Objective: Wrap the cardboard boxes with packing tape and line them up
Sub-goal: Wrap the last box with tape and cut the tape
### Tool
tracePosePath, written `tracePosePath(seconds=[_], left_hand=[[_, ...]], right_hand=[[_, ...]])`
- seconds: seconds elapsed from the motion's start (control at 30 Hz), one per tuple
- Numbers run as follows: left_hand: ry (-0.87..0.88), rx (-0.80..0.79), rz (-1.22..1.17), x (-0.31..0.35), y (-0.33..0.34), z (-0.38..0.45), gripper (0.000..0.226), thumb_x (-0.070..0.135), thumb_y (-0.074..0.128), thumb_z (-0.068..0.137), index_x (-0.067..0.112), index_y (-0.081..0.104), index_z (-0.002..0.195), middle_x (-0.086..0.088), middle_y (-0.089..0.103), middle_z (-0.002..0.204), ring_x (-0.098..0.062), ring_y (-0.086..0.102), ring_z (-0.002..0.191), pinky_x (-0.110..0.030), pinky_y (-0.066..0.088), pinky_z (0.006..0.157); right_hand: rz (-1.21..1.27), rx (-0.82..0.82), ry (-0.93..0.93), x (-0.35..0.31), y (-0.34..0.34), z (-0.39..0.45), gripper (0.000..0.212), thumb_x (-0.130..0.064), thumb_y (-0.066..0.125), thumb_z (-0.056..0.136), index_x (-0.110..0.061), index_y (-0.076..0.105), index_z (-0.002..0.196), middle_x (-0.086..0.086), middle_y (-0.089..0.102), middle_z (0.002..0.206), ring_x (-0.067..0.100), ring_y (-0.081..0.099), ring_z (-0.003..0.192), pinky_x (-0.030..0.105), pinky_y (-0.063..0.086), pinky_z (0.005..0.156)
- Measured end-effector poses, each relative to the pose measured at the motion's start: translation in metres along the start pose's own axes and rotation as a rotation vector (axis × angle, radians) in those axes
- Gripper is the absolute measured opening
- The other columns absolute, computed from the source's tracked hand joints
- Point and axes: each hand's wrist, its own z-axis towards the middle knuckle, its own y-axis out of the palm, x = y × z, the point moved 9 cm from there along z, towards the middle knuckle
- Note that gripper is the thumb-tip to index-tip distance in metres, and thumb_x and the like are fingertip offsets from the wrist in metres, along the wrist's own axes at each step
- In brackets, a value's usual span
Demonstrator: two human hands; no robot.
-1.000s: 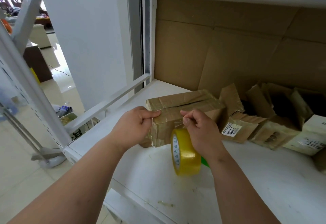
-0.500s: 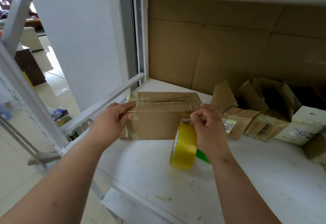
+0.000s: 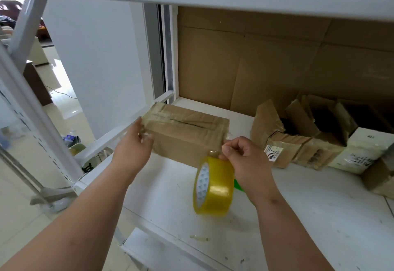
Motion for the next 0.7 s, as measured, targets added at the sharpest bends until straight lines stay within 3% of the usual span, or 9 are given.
tracePosePath(seconds=[0.1,0.17,0.3,0.37,0.43,0.53,0.6,0.7], left_hand=[[-0.104,-0.133,-0.244,-0.006,0.022,0.000,0.065,0.059,0.069,0.082,0.048,0.038,0.138,0.012,0.041,0.145,-0.018,0.050,0.130,-0.048,0.043,0.108],[-0.118,-0.117,-0.259,-0.006,0.030,-0.002,0.090,0.077,0.074,0.060,0.045,0.038,0.135,0.011,0.028,0.153,-0.019,0.047,0.131,-0.050,0.044,0.106],[-0.051,-0.039,-0.211,0.008,0.040,-0.009,0.113,0.047,0.088,0.067,0.029,0.018,0.154,0.008,0.008,0.159,-0.013,0.031,0.139,-0.038,0.033,0.114],[-0.050,-0.048,-0.271,0.014,0.040,-0.006,0.110,0.033,0.089,0.071,0.028,0.016,0.154,0.002,0.022,0.157,-0.012,0.037,0.134,-0.034,0.035,0.111],[-0.058,-0.057,-0.269,0.017,0.040,0.000,0.099,0.028,0.087,0.073,0.030,0.020,0.146,-0.002,0.042,0.146,-0.019,0.050,0.125,-0.040,0.046,0.103],[-0.004,-0.070,-0.097,0.031,0.041,0.000,0.078,0.030,0.082,0.079,0.021,0.033,0.139,-0.002,0.045,0.142,-0.021,0.052,0.121,-0.037,0.047,0.093],[0.034,-0.117,0.000,0.039,0.051,-0.007,0.071,0.040,0.076,0.083,0.018,0.043,0.141,0.001,0.025,0.154,-0.023,0.047,0.129,-0.037,0.044,0.101],[0.106,-0.209,0.121,0.047,0.072,-0.024,0.090,0.060,0.071,0.079,0.019,0.035,0.151,0.007,0.009,0.156,-0.027,0.034,0.140,-0.039,0.036,0.113]], right_hand=[[0.022,-0.124,0.028,0.001,0.012,-0.012,0.016,-0.018,0.062,0.095,-0.020,0.066,0.079,-0.007,0.074,0.080,-0.001,0.069,0.086,0.018,0.051,0.076],[0.038,-0.182,0.044,0.001,0.016,-0.017,0.016,-0.016,0.062,0.095,-0.018,0.067,0.080,-0.007,0.075,0.085,0.002,0.070,0.086,0.025,0.053,0.082],[0.042,-0.146,0.029,-0.001,0.007,-0.018,0.012,-0.013,0.062,0.095,-0.014,0.067,0.084,-0.001,0.070,0.098,0.002,0.070,0.079,0.019,0.050,0.073],[0.022,-0.104,-0.001,-0.003,0.000,-0.015,0.011,-0.010,0.063,0.094,-0.009,0.067,0.084,-0.005,0.058,0.118,-0.012,0.064,0.076,0.004,0.044,0.068],[0.005,-0.105,-0.008,-0.002,-0.002,-0.009,0.011,-0.011,0.064,0.094,-0.010,0.068,0.084,-0.015,0.049,0.127,-0.025,0.054,0.082,-0.002,0.039,0.067],[0.026,-0.141,0.016,0.003,0.001,0.001,0.013,-0.015,0.068,0.091,-0.011,0.069,0.079,-0.034,0.049,0.118,-0.022,0.049,0.097,0.009,0.041,0.082],[0.071,-0.164,0.032,0.002,0.004,0.004,0.012,-0.012,0.068,0.091,-0.004,0.068,0.081,-0.035,0.054,0.108,-0.020,0.055,0.088,0.009,0.045,0.077],[0.087,-0.189,0.033,0.001,0.009,0.004,0.015,-0.010,0.066,0.091,-0.001,0.065,0.080,-0.025,0.062,0.116,-0.018,0.059,0.083,0.004,0.043,0.068]])
